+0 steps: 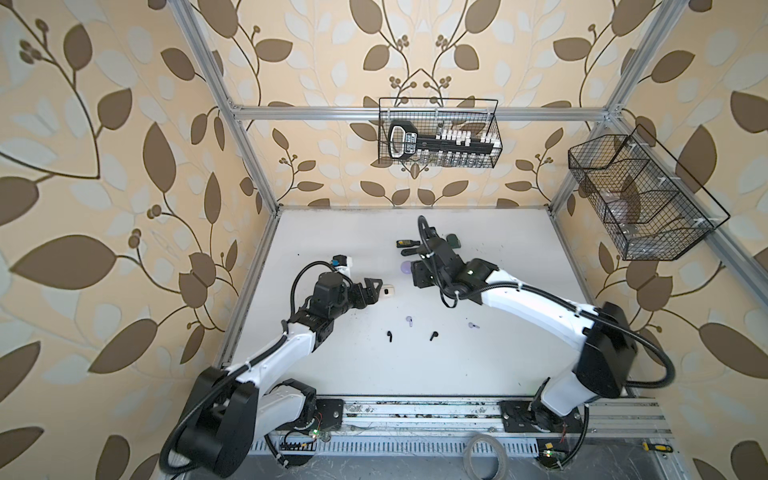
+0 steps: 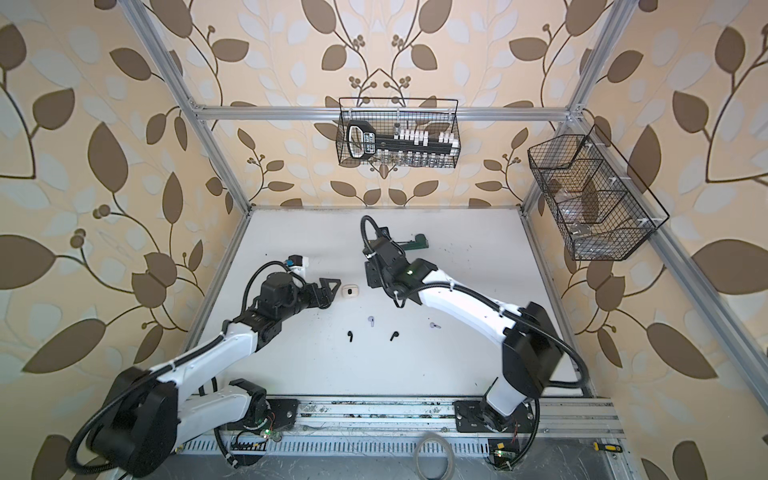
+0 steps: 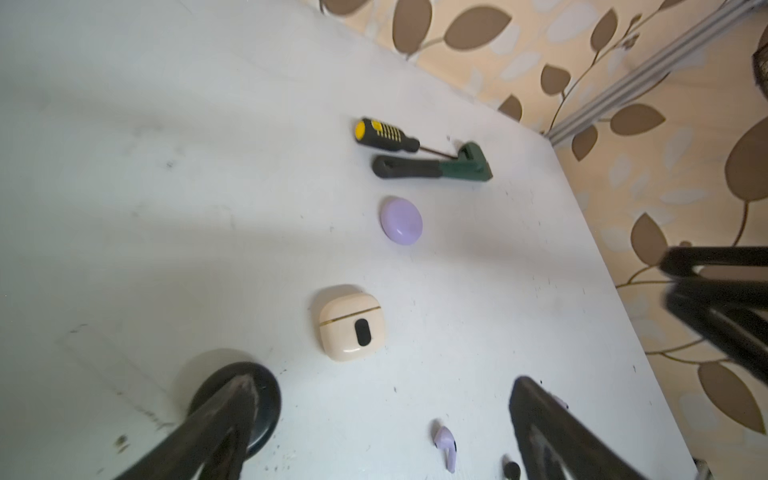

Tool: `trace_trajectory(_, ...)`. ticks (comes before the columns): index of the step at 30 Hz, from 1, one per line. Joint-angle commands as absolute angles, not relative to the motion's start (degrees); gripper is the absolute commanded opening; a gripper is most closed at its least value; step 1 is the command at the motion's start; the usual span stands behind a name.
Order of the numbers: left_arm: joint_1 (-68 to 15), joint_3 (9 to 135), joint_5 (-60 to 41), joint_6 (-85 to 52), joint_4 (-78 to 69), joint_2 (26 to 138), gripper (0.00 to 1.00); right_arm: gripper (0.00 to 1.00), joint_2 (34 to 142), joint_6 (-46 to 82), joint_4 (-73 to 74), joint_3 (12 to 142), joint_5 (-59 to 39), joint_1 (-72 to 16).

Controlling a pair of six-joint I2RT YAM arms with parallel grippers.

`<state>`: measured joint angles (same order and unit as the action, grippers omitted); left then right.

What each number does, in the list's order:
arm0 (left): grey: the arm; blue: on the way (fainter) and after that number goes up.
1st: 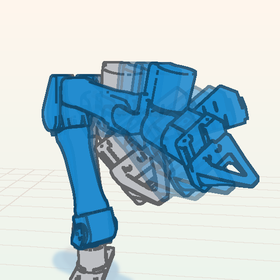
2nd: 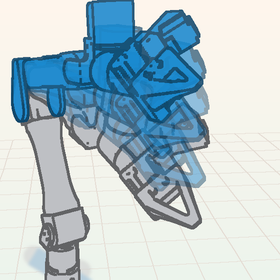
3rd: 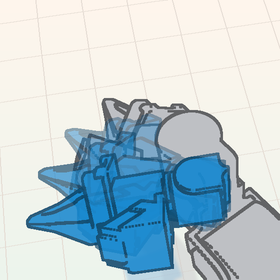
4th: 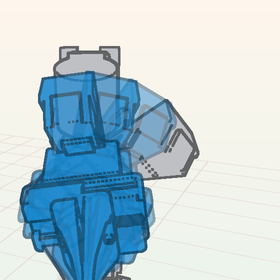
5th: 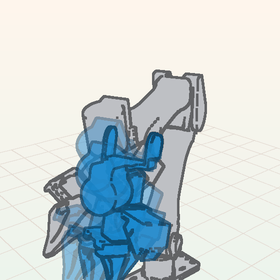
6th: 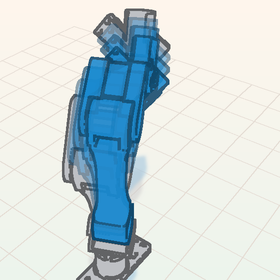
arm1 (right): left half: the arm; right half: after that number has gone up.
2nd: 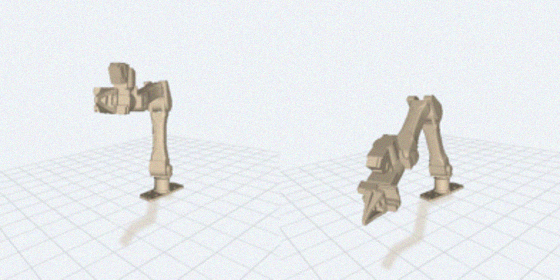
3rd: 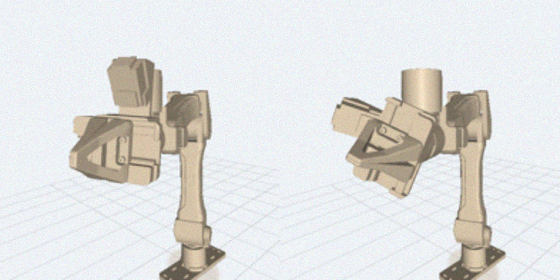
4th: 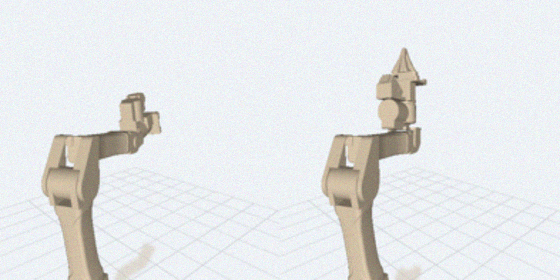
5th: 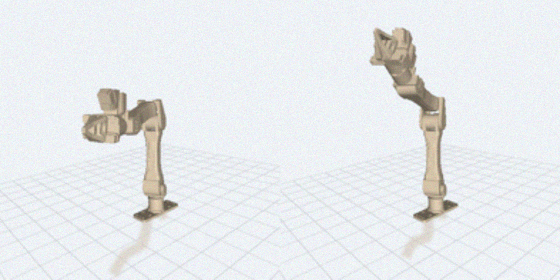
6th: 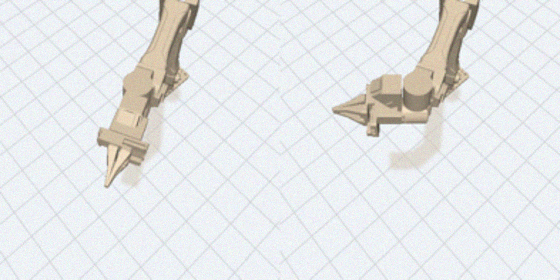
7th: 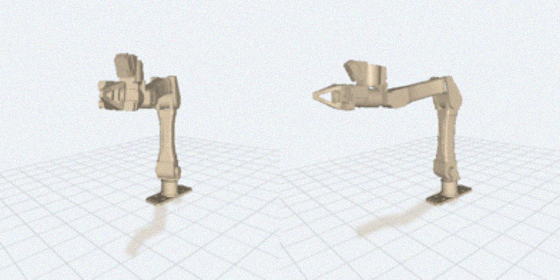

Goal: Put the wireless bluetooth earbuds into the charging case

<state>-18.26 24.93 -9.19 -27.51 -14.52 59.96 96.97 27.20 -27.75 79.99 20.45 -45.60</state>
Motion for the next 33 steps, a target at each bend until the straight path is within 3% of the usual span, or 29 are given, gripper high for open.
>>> trace_trajectory(1, -17.57, 20.85, 4.39, -27.54, -16.48, 52.89, 0.99, 0.67, 105.95, 22.89, -35.77, 88.95, 22.01, -44.76)
trace_trajectory(6, -17.58, 19.26, 8.61, -27.77, -14.92, 47.88, 0.99, 0.67, 118.92, 21.29, -41.35, 102.3, 21.08, -41.84)
trace_trajectory(12, -17.58, 18.99, 8.45, -28.81, -15.99, 48.14, 0.99, 0.69, 127.62, 20.2, -42.52, 109.69, 17.16, -39.9)
trace_trajectory(20, -17.58, 19.07, 6.97, -29.62, -16.88, 49.18, 0.99, 0.73, 135.42, 19.8, -42.47, 116.84, 15.12, -37.85)
trace_trajectory(33, -17.58, 19.24, 7.11, -29.78, -16.77, 49.38, 0.99, 0.69, 142.21, 21.09, -42.9, 121.57, 12.73, -37.44)
